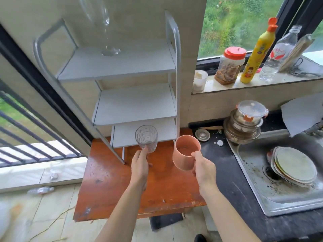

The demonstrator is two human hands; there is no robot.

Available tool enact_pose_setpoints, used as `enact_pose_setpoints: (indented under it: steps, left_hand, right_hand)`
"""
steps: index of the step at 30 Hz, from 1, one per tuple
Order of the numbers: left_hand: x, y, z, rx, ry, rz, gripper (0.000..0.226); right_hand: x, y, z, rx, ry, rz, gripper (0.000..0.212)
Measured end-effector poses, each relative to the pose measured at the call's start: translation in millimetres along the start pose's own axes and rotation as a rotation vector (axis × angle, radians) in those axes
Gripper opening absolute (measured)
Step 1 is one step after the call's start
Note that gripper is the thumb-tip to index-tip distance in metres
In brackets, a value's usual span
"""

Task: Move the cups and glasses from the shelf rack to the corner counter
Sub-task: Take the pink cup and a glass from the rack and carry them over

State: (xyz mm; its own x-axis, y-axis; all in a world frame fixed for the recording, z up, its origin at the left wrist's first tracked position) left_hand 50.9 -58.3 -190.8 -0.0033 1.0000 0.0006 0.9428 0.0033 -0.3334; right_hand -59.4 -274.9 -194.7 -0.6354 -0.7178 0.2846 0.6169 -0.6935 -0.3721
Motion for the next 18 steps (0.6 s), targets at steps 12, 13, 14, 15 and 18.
enact_pose_setpoints:
  steps: [12,13,14,15,18]
  left_hand:
    - [-40,-87,44,0.081,-0.010,0.132,0.039]
    - [-51,-96,42,0.075,-0.003,0.164,0.038]
    - [-62,-105,39,0.064,0.002,0.191,0.038]
    - [-74,-115,35,0.051,0.007,0.219,0.039]
    - [-116,-151,24,0.003,0.039,0.346,0.044]
  right_hand:
    - [80,-52,-49,-0.066,0.079,-0.220,0.048]
    - [93,-57,-54,-0.064,0.094,-0.253,0.046]
    - [106,-62,-58,-0.062,0.114,-0.284,0.043]
    - [120,-67,-60,-0.061,0.139,-0.313,0.040]
    - [170,-82,-64,-0.055,0.235,-0.408,0.035]
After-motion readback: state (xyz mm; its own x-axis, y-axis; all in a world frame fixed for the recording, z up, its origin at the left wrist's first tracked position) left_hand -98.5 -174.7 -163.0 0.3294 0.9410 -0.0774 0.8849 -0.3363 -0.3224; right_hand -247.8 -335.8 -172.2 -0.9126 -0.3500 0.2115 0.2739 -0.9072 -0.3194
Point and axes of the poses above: each hand's wrist, its own y-axis towards the middle knuckle, its own x-axis out of the back of the hand, z = x × y, the point moved 7 cm from there along y, towards the middle knuckle, and after that the axes turned 6 degrees about -y, right-handed, at the moved point
